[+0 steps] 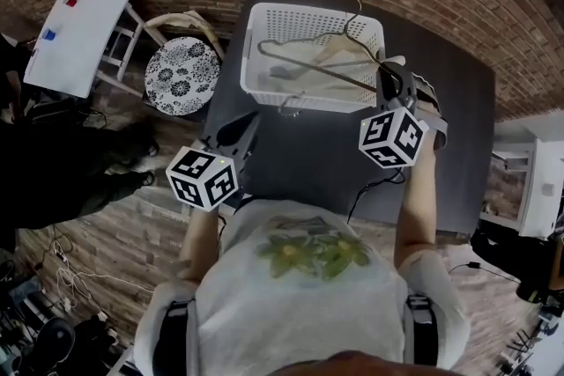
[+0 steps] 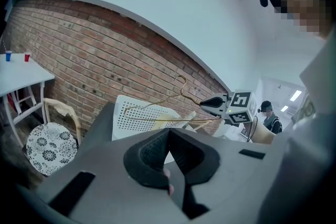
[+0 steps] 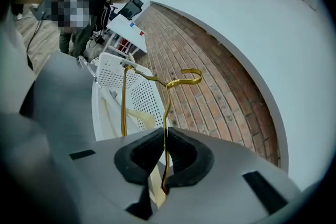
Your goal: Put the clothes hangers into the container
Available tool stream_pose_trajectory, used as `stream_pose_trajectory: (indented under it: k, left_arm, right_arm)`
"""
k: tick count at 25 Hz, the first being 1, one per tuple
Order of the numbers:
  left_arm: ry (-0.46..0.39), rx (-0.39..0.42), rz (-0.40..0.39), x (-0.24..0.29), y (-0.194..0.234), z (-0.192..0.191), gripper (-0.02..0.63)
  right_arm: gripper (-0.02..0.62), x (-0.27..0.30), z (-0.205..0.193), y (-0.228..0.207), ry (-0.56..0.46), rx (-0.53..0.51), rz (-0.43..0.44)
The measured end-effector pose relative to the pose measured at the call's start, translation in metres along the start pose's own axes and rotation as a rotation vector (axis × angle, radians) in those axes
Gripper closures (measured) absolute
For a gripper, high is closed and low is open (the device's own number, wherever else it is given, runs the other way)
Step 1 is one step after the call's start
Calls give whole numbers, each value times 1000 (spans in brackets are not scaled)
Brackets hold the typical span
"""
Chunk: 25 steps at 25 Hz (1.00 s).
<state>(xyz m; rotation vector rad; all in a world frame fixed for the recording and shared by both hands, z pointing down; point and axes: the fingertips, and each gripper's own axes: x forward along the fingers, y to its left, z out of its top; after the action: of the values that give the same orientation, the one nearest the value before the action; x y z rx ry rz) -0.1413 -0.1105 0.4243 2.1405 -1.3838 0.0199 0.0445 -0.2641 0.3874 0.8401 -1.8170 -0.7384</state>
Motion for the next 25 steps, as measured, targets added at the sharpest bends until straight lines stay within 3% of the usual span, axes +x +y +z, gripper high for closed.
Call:
stream_pose_trajectory:
  k: [25]
  left_arm:
    - [11, -25, 16, 19, 16, 5, 578]
  right_arm:
    - [555, 55, 25, 26, 41, -154, 36]
